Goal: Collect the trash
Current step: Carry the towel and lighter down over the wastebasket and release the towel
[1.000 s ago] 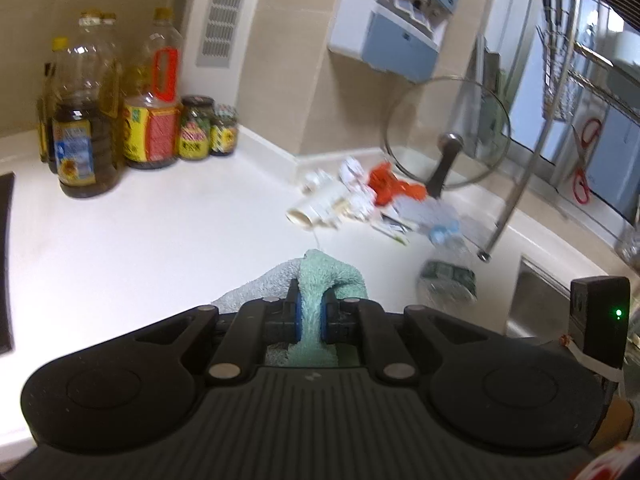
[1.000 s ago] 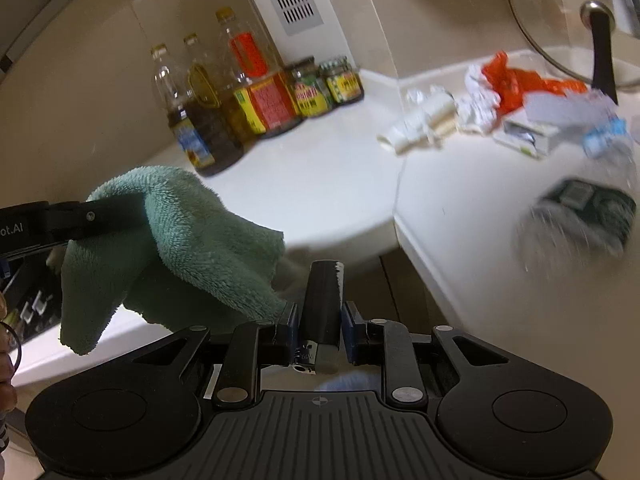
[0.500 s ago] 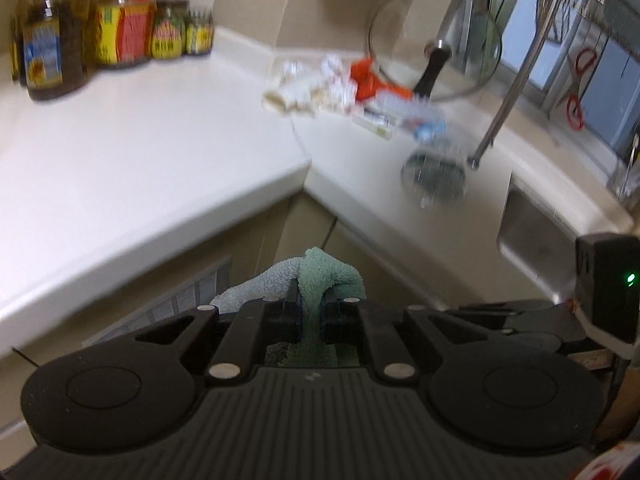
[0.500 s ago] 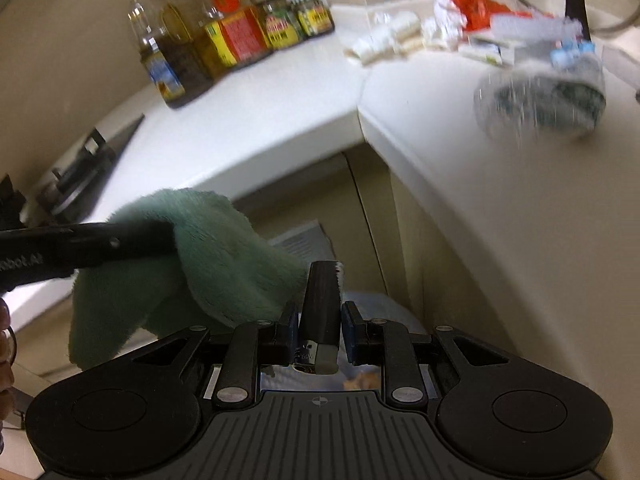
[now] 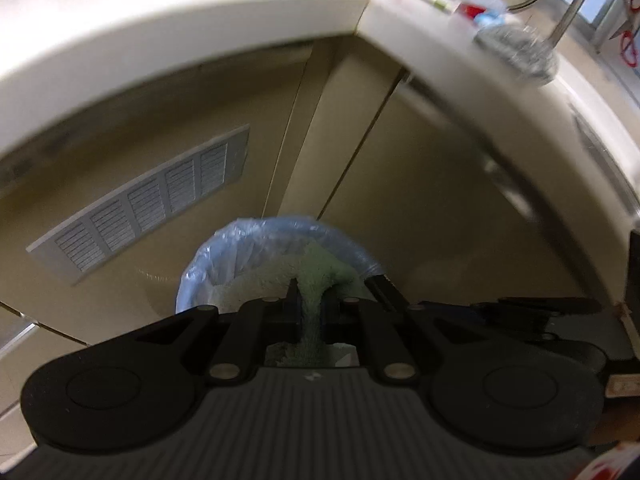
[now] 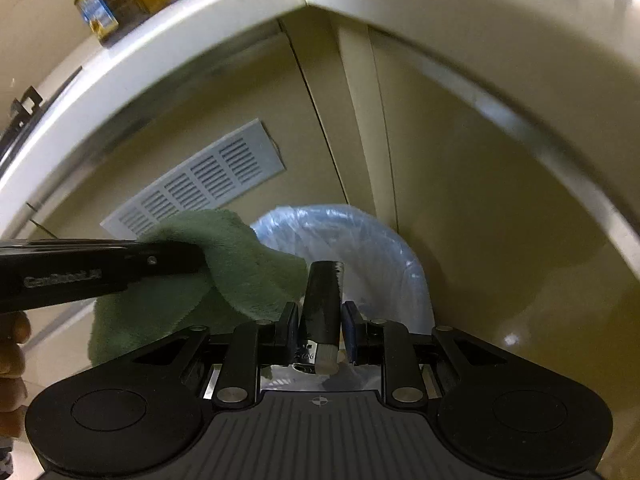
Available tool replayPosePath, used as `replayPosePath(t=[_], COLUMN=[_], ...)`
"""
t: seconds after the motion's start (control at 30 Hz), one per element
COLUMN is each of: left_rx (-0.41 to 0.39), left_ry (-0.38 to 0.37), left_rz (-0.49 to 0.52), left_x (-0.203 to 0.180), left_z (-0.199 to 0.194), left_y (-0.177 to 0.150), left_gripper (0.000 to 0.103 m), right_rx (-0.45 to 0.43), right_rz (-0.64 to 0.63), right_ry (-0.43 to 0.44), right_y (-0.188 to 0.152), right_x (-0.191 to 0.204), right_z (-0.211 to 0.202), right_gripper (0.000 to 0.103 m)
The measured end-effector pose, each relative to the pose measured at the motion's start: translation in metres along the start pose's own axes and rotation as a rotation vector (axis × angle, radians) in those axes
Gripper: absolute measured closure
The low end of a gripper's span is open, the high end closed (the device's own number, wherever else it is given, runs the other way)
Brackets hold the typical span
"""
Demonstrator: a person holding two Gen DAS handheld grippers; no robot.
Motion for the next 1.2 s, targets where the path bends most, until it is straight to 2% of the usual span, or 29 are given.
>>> replayPosePath(t=[0.2,0.37,0.4,0.47,0.57,0.8,1.2], left_rx=[0.049,0.078,0.083,0.093,0.094,0.095,0.079], left_ry=[0.062,0.087,0.086,0.092,0.109,0.158,0.198], left_rz=[-0.037,-0.077,-0.082,-0.09,-0.101,-0.134,-0.17], left_x=[0.002,0.005,0.004,0.005,0.006,0.013,0.03], left_z=[0.038,0.066,0.072,0.082,0.092,0.082,0.064], left_y=[-0.016,-0.027,-0.029,-0.033,-0.038,-0.047,-0.052], left_gripper=[0.096,0.095,0.093,0.083,0.077,0.077,0.077], right_rx=[0.029,0.034,0.036,0.042,0.053,0.07,0.072], right_rz=[-0.007,-0.002,-0.002,-0.004,-0.004,-0.024,-0.06], right_ry=[0.002,0.02,0.022,0.023,0.028,0.053,0.094], right_y=[-0.008,-0.006,-0.006,-0.008,-0.011,-0.016,-0.018], right_x=[-0.015,-0.025,-0.026,-0.03,-0.035,-0.034,-0.019], right_z=[0.022,0.038,0.041,0.046,0.051,0.054,0.071], right_gripper=[0.079,0.079,0.079,0.079,0.079,0.079,0.079])
Point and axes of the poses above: each gripper's, at about its wrist camera, not at the fingertips, and z roughly the way its jaws point, x to its left, y to its top, the point moved 5 cm from there along z, roughly the way its jaws point, and after that the axes turned 5 degrees about -x, right-handed, at the moved point
